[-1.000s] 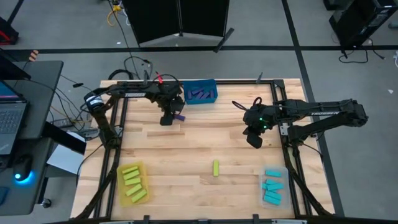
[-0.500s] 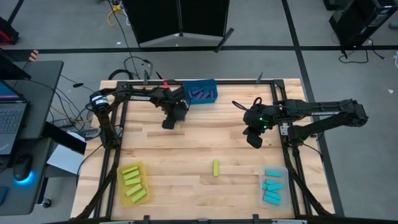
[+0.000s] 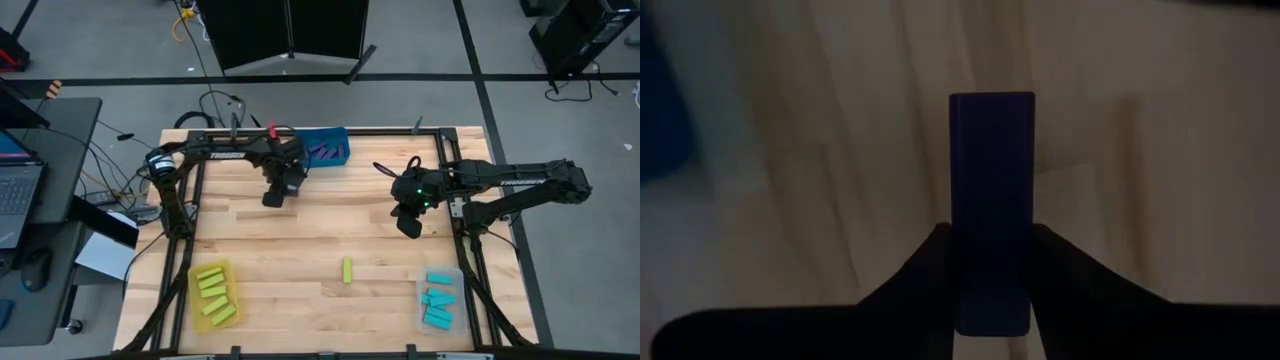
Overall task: Sort blocks
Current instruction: Put the purple block into the blue bin
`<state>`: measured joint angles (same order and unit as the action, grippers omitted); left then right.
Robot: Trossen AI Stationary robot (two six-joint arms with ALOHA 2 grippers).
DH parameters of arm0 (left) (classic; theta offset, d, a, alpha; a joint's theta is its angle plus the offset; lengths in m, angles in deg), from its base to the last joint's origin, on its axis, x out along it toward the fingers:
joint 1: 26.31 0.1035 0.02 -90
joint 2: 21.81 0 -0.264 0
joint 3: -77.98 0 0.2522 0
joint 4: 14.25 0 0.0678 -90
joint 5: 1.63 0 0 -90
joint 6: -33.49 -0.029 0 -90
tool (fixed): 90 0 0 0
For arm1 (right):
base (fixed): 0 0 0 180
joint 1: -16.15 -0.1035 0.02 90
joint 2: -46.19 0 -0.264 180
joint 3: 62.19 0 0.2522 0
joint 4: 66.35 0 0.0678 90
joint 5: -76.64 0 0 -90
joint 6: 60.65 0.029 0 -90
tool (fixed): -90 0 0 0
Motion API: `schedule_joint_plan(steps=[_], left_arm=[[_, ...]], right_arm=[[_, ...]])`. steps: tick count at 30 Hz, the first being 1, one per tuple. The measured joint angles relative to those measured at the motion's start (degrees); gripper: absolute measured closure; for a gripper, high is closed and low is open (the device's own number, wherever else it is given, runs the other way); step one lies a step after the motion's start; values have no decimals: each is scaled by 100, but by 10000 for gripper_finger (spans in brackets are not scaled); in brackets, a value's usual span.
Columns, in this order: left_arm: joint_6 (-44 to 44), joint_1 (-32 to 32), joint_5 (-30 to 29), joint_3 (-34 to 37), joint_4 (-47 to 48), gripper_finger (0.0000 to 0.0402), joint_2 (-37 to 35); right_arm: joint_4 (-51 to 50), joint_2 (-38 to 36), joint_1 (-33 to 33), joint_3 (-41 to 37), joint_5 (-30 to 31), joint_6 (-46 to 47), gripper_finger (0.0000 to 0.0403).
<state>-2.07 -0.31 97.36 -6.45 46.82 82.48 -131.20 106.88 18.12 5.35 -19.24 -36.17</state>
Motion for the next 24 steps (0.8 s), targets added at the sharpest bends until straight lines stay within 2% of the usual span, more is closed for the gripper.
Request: schedule_joint_plan(steps=[5, 13, 16, 24], left_arm=[[543, 9, 177, -876, 375, 305, -87], [2321, 331, -26, -2162, -411, 305, 33], [2554, 495, 8, -2456, -398, 305, 411], [2288, 734, 70, -3251, -1, 305, 1774]], right_arm=[[3, 0, 0, 0, -19, 1, 393], [4, 0, 7, 2, 2, 85, 393], [13, 0, 48, 2, 4, 58, 393], [140, 0, 160, 2, 11, 62, 393]])
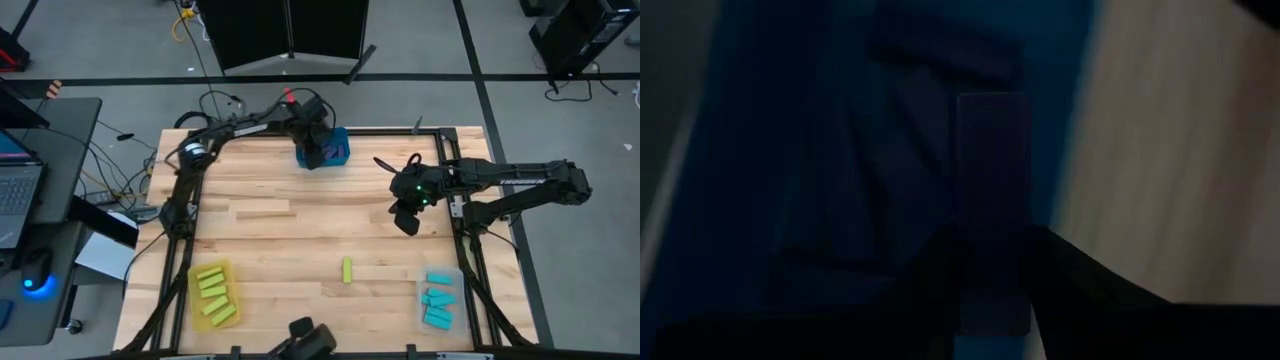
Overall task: Sort blocks
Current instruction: Put the purple block into the blue bin, then put the yellow green block into the yellow bin
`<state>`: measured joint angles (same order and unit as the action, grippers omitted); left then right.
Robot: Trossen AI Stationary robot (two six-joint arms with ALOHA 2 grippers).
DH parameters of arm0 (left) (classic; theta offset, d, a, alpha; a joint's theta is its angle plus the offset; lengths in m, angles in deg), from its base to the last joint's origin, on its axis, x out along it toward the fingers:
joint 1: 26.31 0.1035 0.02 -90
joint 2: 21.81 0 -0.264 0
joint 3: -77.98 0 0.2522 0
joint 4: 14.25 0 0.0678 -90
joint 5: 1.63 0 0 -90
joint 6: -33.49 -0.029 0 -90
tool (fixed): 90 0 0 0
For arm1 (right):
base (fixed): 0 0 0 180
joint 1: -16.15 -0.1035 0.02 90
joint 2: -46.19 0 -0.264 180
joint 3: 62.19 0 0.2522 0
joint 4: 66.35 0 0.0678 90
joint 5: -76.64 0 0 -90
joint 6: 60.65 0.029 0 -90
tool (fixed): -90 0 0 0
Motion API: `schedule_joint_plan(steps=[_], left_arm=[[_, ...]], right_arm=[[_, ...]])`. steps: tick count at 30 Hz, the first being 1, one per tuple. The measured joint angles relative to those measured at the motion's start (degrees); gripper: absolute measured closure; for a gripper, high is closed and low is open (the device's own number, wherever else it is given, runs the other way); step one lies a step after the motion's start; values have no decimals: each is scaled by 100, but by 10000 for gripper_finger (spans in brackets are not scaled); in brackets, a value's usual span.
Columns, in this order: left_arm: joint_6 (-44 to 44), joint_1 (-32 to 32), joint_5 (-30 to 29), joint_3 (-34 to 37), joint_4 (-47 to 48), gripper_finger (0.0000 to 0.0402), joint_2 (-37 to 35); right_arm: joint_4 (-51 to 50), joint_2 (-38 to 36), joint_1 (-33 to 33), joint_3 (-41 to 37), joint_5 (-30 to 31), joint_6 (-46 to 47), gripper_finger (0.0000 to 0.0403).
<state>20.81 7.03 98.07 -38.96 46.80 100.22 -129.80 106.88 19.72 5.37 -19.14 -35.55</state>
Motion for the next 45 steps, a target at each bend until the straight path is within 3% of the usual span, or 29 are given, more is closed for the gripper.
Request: schedule_joint_plan(steps=[5, 14, 20, 23, 26, 33, 45], left_arm=[[-191, 81, -84, -210, 97, 305, 425], [-199, 83, -226, -213, 44, 305, 511], [87, 40, -215, -211, 87, 201, 510], [389, -14, -222, -211, 92, 188, 503], [679, -109, -247, -202, 3, 226, 422], [1288, -347, -753, -201, -207, 388, -258], [2726, -1336, -1362, 103, -290, 397, -1694]], right_arm=[[36, 0, 0, 0, 2, 58, 393], [51, 0, 0, 0, 13, 170, 393], [82, 0, 0, 0, 13, 174, 383], [86, 0, 0, 0, 15, 174, 377], [85, 0, 0, 0, 15, 171, 375], [83, 0, -2, 0, 17, 31, 384], [465, 0, -2, 0, 20, -119, 383]])
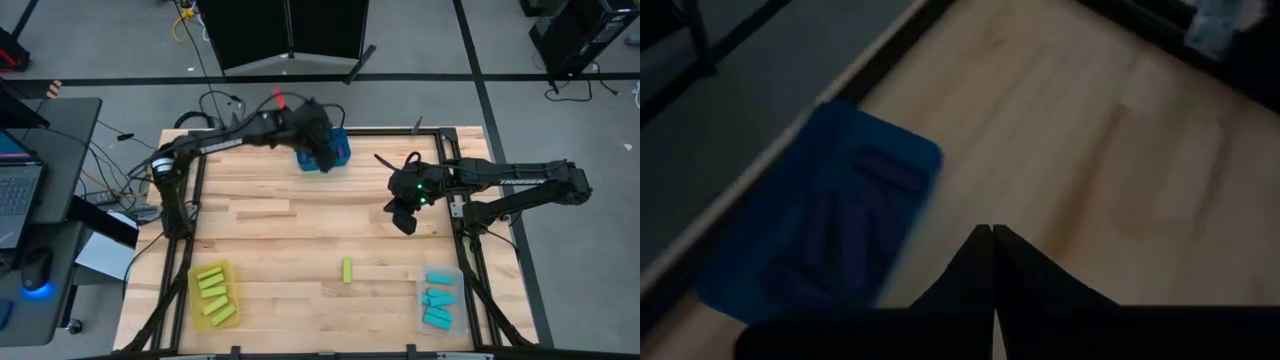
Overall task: Sort blocks
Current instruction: Put the yellow green block into the yellow bin
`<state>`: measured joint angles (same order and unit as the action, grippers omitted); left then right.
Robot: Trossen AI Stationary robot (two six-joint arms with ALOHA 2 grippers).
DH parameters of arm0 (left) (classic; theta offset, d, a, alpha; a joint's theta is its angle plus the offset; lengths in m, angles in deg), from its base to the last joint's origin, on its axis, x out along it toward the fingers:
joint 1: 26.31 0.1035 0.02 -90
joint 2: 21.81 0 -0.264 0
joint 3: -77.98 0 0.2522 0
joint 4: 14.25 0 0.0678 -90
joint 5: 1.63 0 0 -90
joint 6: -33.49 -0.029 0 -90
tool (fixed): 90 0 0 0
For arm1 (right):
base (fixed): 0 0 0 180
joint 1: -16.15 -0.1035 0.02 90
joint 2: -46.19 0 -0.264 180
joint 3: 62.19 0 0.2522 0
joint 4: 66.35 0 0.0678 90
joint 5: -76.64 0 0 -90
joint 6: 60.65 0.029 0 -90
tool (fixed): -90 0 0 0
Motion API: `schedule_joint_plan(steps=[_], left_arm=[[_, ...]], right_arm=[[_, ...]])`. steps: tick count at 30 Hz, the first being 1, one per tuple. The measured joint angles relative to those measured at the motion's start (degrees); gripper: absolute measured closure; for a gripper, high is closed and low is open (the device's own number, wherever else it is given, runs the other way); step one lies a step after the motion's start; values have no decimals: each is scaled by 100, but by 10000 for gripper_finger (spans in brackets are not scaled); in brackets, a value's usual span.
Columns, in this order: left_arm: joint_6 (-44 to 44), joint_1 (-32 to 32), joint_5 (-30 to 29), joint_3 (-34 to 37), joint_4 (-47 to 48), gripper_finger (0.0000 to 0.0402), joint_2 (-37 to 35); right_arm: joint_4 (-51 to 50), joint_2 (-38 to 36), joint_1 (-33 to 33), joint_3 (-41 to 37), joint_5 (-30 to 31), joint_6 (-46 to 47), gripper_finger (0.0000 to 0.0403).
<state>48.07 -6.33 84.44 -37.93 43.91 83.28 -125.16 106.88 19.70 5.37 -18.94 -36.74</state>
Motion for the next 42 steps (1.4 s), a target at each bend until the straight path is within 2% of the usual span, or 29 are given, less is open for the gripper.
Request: schedule_joint_plan(steps=[8, 11, 13, 16, 21, 25, 29, 35, 38, 42], left_arm=[[786, -1289, -897, 894, -435, 397, -716], [954, -1693, -1215, 1511, -1289, 397, -995], [937, -1892, -1293, 2034, -2171, 398, -1212], [737, -2039, -982, 2875, -3601, 398, -1518], [35, -2081, -122, 4108, -5721, 398, -1861], [-399, -2086, 335, 4876, -7190, 398, -2041], [-671, -2084, 501, 5349, -8185, 398, -2126], [-664, -2088, 769, 5475, -8182, 398, -2175], [-723, -2095, 804, 5475, -8235, 398, -2256], [-898, -2097, 863, 5473, -8174, 398, -2420]], right_arm=[[580, 11, -121, 0, 7, 456, 381], [698, 11, -323, 0, 109, 819, 379], [698, 13, -532, 0, 427, 1162, 380], [797, 15, -939, 0, 956, 1670, 382], [1244, 270, -1624, 0, 1738, 2521, 382], [1638, 752, -2115, 11, 2217, 3337, 382], [1540, 1443, -2528, 371, 2690, 4108, 382], [558, 2603, -2767, 1267, 2808, 5481, 369], [5, 3149, -2797, 1684, 2516, 6025, 343], [-1, 3690, -2798, 1932, 2146, 6685, 295]])
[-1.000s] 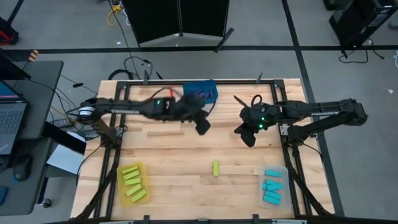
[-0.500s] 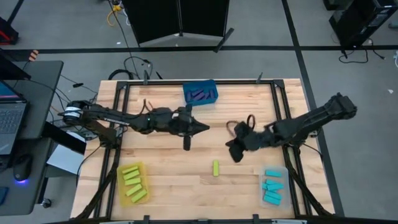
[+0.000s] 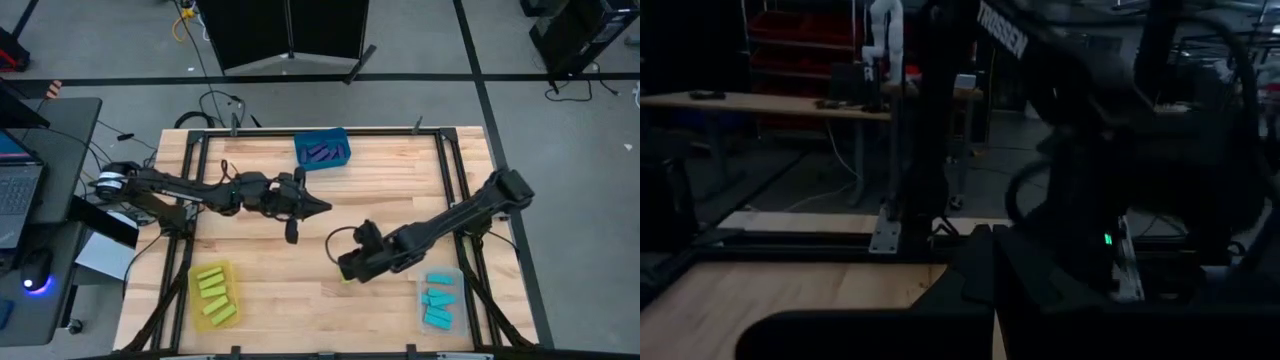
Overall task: Sort blocks
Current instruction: Put the yellow green block into the yellow bin
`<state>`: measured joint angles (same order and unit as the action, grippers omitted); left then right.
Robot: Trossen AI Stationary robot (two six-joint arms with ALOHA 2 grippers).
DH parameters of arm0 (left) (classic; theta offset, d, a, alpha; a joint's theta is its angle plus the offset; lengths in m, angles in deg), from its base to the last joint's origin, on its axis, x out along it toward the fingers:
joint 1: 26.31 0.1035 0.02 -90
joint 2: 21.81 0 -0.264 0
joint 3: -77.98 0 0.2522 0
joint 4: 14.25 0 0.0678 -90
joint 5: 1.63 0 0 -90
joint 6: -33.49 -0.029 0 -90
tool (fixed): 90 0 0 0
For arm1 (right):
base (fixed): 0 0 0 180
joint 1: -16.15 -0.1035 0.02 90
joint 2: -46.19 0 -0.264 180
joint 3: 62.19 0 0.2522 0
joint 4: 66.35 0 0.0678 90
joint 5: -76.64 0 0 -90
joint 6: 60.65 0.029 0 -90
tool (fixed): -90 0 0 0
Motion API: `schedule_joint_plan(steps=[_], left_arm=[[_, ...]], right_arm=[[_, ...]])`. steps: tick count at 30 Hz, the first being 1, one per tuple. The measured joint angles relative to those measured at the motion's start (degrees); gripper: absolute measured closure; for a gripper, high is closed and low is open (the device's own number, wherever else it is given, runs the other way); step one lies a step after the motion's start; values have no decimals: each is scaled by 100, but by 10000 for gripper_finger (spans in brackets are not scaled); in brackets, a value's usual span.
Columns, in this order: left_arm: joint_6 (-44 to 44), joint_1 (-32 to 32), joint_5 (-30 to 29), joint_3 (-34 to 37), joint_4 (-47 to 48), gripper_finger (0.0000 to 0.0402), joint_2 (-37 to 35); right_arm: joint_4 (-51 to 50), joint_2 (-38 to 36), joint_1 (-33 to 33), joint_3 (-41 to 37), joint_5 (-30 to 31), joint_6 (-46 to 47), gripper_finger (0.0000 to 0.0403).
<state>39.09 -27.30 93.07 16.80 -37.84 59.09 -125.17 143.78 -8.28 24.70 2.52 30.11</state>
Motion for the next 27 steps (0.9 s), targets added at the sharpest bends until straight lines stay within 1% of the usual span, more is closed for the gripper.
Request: schedule_joint_plan(steps=[4, 7, 10, 12, 14, 16, 19, 24, 27], left_arm=[[-144, 2, 9, -4, 334, 398, -188], [-231, -10, 67, 27, 491, 398, -255], [-220, -27, 116, 242, 299, 398, -362], [-171, -28, 121, 530, 249, 398, -556], [-101, -26, 118, 749, -13, 398, -650], [-50, -24, 116, 1054, -5, 398, -886], [70, -26, 118, 1316, -93, 398, -1120], [225, -26, 105, 1684, 191, 398, -1473], [282, -26, 92, 1796, 219, 398, -1514]], right_arm=[[177, 400, 12, 39, -258, 547, 246], [470, 627, 19, 43, -377, 719, 213], [795, 850, 17, 50, -448, 823, 185], [882, 1004, 17, 50, -461, 905, 173], [973, 1123, 11, 50, -466, 1020, 167], [1040, 1235, 7, 48, -520, 1132, 166], [1099, 1300, -7, 46, -550, 1176, 167], [987, 1298, 3, 31, -480, 1240, 176], [931, 1307, 27, 31, -471, 1233, 184]])
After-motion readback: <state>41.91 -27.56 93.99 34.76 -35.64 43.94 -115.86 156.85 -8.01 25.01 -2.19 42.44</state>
